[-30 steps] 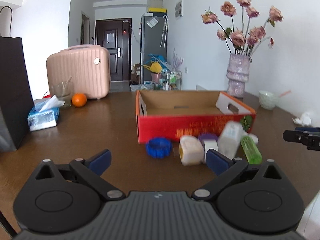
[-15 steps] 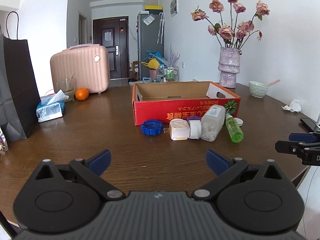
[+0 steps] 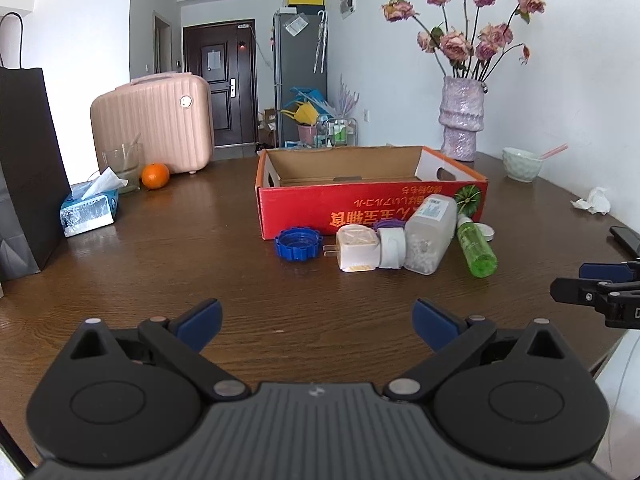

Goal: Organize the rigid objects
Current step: 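Grasp the blue bottle cap with the left tool while the right tool grasps the white round lid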

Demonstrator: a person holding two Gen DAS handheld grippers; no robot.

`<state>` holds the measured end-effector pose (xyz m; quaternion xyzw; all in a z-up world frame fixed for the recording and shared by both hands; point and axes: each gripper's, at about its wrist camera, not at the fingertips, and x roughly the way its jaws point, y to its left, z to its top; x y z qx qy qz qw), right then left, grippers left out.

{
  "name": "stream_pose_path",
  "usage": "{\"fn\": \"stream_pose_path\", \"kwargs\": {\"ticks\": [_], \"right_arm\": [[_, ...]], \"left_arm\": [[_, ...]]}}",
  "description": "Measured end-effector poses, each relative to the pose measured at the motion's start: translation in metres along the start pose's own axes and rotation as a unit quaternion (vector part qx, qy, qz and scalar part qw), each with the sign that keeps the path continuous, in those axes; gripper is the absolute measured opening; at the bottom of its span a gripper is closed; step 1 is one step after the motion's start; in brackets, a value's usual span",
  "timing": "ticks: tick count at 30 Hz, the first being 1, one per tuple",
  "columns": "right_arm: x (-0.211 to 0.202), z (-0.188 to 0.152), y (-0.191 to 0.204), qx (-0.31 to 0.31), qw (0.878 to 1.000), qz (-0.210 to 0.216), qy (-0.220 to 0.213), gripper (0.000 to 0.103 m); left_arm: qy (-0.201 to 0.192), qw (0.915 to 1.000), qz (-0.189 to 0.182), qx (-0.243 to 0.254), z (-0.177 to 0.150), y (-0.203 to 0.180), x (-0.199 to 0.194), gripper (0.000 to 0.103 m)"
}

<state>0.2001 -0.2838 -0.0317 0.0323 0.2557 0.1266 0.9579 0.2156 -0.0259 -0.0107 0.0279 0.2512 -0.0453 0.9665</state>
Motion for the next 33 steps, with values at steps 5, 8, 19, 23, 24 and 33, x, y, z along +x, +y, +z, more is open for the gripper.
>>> {"fn": "stream_pose_path", "kwargs": {"ticks": [5, 8, 19, 23, 24, 33], "right_arm": [[0.022, 0.003, -0.003, 0.0, 1.0, -0.004, 0.015, 0.062], [0.036, 0.008, -0.007, 0.001, 1.0, -0.013, 0.014, 0.061], [0.093, 0.041, -0.05, 0.012, 0.995, -0.094, 0.013, 0.06], [0.123, 0.049, -0.06, -0.001, 0.993, -0.111, 0.035, 0.06], [0.13, 0.05, -0.061, -0.004, 0.993, -0.112, 0.04, 0.06], [0.181, 0.061, -0.062, -0.025, 0.992, -0.104, 0.065, 0.05]], "left_arm": [[0.0, 0.9994, 0.03, 0.02, 0.011, 0.009, 0.035, 0.103], [0.001, 0.9992, 0.036, 0.019, 0.023, 0.019, 0.061, 0.103], [0.032, 0.9992, 0.007, -0.022, 0.052, 0.04, 0.148, 0.098], [0.044, 0.9984, -0.009, -0.034, 0.055, 0.044, 0.166, 0.09], [0.049, 0.998, -0.011, -0.037, 0.055, 0.045, 0.17, 0.089], [0.072, 0.9945, -0.025, -0.072, 0.052, 0.053, 0.195, 0.061]]}}
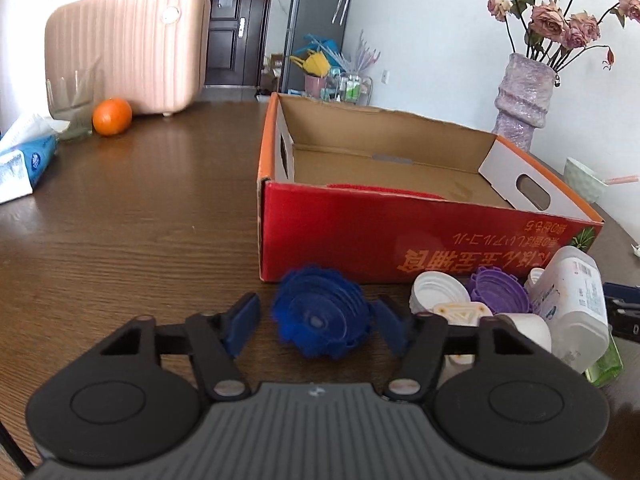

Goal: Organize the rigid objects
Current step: 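Grasp the blue bottle cap with the left tool while the right tool grasps the white round lid, then carry the blue cap and white lid over the cardboard box with both tools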

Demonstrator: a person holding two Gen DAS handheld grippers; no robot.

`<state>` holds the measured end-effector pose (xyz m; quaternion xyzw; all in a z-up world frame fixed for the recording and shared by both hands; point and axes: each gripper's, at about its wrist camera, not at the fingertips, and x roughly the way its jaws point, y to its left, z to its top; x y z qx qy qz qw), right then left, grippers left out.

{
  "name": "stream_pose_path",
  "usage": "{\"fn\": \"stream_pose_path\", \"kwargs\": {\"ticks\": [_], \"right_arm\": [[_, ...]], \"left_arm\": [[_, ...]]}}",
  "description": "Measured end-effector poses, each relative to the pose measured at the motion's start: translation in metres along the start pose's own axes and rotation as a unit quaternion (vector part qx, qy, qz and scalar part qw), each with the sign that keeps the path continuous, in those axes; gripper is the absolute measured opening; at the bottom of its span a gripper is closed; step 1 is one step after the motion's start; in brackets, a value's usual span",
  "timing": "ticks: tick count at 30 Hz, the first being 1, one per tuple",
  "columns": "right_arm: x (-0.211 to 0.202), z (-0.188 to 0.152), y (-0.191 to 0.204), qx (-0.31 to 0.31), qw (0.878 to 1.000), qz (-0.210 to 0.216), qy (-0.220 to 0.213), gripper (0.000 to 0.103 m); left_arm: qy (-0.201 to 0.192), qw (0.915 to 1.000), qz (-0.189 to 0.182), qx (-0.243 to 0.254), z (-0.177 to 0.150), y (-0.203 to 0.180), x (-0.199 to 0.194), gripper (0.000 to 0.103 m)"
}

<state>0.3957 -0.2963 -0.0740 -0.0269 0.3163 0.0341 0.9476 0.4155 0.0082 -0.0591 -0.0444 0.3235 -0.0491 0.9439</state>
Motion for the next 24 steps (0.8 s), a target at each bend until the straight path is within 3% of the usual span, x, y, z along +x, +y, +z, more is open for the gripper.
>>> {"fn": "stream_pose_path", "kwargs": {"ticks": [3, 11, 20, 24], "right_arm": [[0.008, 0.005, 0.001, -0.001, 1.0, 0.003, 0.007, 0.037], [0.006, 0.005, 0.003, 0.0, 1.0, 0.012, 0.006, 0.037], [-0.061, -0.032, -0.007, 0.045, 0.999, 0.018, -0.016, 0.037], [-0.103, -0.05, 0.002, 0.042, 0.998, 0.03, -0.031, 0.037]], "left_arm": [[-0.003, 1.0, 0.005, 0.006, -0.002, 0.0, -0.001, 0.056], [-0.014, 0.9998, 0.011, 0.002, -0.011, -0.004, -0.022, 0.055], [-0.04, 0.9979, 0.05, 0.002, -0.04, -0.008, -0.095, 0.055], [-0.049, 0.9977, 0.047, 0.002, -0.052, -0.013, -0.125, 0.055]]}}
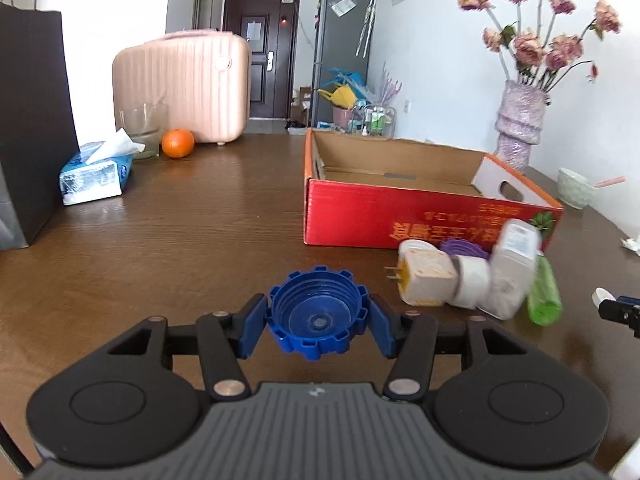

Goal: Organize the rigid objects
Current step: 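Carry the blue cap and white lid over the cardboard box with both tools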

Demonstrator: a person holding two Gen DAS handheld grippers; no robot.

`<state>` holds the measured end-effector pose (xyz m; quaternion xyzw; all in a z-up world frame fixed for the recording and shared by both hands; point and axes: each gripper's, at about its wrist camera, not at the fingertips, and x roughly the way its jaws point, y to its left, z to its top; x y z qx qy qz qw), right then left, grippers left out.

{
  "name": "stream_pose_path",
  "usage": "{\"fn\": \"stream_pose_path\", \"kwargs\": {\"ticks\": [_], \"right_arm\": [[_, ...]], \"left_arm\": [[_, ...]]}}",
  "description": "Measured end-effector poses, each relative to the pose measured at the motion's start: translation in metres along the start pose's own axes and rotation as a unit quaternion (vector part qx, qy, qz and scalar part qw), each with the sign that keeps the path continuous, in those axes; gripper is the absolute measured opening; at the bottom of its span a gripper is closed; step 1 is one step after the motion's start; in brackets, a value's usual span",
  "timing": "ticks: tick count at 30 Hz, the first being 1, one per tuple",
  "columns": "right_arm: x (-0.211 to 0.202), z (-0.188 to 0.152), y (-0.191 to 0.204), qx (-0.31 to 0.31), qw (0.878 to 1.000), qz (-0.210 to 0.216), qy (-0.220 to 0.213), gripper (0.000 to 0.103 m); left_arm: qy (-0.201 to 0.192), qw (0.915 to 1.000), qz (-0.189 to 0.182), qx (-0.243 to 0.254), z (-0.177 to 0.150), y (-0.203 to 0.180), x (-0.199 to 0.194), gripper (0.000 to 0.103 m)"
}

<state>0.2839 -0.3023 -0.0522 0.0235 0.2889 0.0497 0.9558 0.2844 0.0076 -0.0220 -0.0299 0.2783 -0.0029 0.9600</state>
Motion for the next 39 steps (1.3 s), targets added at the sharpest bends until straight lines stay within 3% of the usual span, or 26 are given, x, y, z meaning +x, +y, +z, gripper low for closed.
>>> {"fn": "stream_pose_path", "kwargs": {"ticks": [11, 20, 30, 39], "right_arm": [[-0.082, -0.017, 0.018, -0.018, 0.998, 0.033, -0.051, 0.037], [-0.107, -0.019, 0.022, -0.024, 0.996, 0.047, -0.069, 0.037], [-0.105, -0.016, 0.021, -0.028, 0.996, 0.043, -0.069, 0.037], [-0.082, 0.012, 0.019, -0.041, 0.995, 0.041, -0.08, 0.037]], "left_arm": [[-0.051, 0.9985, -0.006, 0.02, -0.007, -0.016, -0.074, 0.056], [-0.059, 0.9979, -0.014, 0.022, -0.012, -0.019, -0.097, 0.056], [-0.059, 0.9976, -0.021, 0.03, -0.006, -0.022, -0.09, 0.056], [-0.078, 0.9954, -0.025, 0.049, 0.026, -0.029, -0.059, 0.056]]}}
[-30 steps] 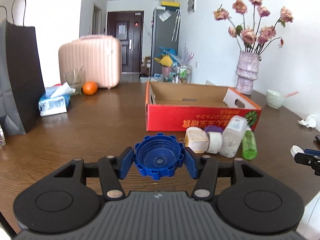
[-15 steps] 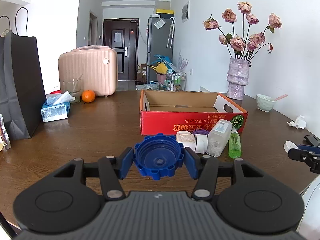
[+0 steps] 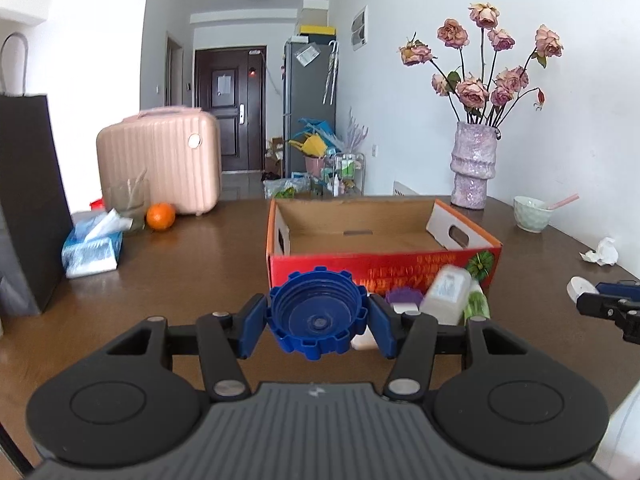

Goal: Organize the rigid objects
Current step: 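Carry the blue cap and white lid over the cardboard box with both tools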

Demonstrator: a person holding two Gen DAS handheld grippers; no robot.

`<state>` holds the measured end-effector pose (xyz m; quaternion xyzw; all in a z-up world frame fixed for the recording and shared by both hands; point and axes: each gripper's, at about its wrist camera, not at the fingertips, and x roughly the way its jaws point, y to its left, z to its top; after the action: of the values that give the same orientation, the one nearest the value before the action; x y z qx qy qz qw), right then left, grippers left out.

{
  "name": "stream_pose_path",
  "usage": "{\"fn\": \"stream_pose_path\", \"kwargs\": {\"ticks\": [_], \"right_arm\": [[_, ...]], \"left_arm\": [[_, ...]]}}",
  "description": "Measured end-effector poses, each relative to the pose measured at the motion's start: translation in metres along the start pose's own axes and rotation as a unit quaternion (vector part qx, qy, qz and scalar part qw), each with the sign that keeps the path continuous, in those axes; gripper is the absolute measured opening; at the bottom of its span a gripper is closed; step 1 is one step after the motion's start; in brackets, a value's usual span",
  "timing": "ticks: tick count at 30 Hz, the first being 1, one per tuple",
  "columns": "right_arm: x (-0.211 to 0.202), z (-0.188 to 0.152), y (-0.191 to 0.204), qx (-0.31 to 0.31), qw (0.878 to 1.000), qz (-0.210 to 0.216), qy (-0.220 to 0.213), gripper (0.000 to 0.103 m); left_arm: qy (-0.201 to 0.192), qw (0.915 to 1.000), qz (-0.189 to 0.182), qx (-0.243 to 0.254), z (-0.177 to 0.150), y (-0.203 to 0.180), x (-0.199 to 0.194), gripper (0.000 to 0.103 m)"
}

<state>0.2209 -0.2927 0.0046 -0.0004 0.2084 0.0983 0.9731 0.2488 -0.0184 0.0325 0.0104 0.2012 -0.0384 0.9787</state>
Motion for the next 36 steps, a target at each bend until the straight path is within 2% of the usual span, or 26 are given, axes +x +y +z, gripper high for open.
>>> {"fn": "stream_pose_path", "kwargs": {"ticks": [4, 8, 14, 18, 20, 23, 27, 31, 36], "right_arm": [[0.021, 0.02, -0.002, -0.016, 1.0, 0.0, -0.007, 0.037], [0.05, 0.042, -0.005, -0.035, 0.999, 0.001, -0.015, 0.037], [0.119, 0.083, -0.021, -0.025, 0.999, 0.033, -0.001, 0.037], [0.182, 0.114, -0.034, -0.017, 0.998, 0.049, 0.027, 0.037], [0.218, 0.128, -0.039, -0.019, 0.997, 0.052, 0.05, 0.037], [0.274, 0.144, -0.04, -0.045, 0.994, 0.036, 0.09, 0.037], [0.34, 0.151, -0.04, -0.079, 0.985, 0.015, 0.155, 0.037], [0.382, 0.144, -0.037, -0.095, 0.977, -0.007, 0.192, 0.037], [0.397, 0.139, -0.031, -0.106, 0.973, -0.02, 0.204, 0.034]], "left_arm": [[-0.012, 0.9998, -0.003, 0.018, 0.018, -0.003, 0.028, 0.056], [-0.017, 0.9992, -0.022, 0.028, 0.041, -0.002, 0.064, 0.056], [0.009, 0.9984, -0.051, 0.023, 0.083, 0.007, 0.144, 0.055], [0.045, 0.9976, -0.045, 0.027, 0.108, 0.01, 0.208, 0.056], [0.07, 0.9957, -0.053, 0.028, 0.119, 0.011, 0.241, 0.056], [0.116, 0.9912, -0.057, 0.026, 0.129, 0.015, 0.287, 0.056], [0.168, 0.9839, -0.027, 0.054, 0.128, 0.014, 0.341, 0.056], [0.214, 0.9741, -0.029, 0.068, 0.119, 0.014, 0.371, 0.057], [0.213, 0.9735, -0.031, 0.079, 0.116, 0.013, 0.376, 0.067]]}}
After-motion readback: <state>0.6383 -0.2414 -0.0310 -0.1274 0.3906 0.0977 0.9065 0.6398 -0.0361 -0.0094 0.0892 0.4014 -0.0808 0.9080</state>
